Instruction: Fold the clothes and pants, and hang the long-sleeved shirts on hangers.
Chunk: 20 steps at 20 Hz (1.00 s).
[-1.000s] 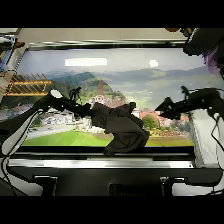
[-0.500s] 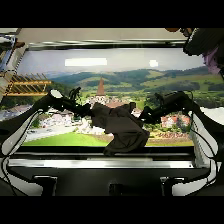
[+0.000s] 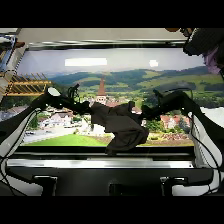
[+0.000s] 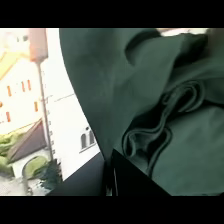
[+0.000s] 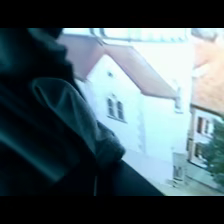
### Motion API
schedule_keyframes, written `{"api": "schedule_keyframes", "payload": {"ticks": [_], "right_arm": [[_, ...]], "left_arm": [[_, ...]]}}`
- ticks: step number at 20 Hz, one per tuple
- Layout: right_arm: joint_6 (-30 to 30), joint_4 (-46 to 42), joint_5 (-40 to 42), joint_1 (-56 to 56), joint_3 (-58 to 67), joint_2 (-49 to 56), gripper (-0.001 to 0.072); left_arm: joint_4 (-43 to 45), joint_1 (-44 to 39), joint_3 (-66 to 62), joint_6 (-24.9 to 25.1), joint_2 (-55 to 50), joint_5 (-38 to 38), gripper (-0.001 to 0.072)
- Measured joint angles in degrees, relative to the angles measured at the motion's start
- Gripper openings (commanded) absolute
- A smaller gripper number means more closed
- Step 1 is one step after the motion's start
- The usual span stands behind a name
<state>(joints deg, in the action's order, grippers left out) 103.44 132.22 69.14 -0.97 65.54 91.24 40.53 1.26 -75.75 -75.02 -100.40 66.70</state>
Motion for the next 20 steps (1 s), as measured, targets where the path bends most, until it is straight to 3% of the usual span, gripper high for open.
{"api": "schedule_keyframes", "payload": {"ticks": [5,11,16,20], "right_arm": [[-1.5,-4.2,-5.4,0.1,4.5,-15.5,0.0036],[-2.5,-10.4,-8.2,0.1,20.7,-34.1,0.0036],[-5.6,-13.3,-8.9,0.1,33.6,-45.2,0.0036],[-11.1,-17.5,-9.5,0.1,41.5,-49.9,0.0037]], "left_arm": [[1.9,2.3,-13.7,-0.8,6.6,0.3,0.0013],[9.7,6.6,-39.0,-7.2,16.7,0.9,0.0013],[14.8,9.0,-41.9,-12.4,31.1,-2.9,0.0013],[23.8,9.6,-41.2,-18.0,41.2,-4.2,0.0013]]}}
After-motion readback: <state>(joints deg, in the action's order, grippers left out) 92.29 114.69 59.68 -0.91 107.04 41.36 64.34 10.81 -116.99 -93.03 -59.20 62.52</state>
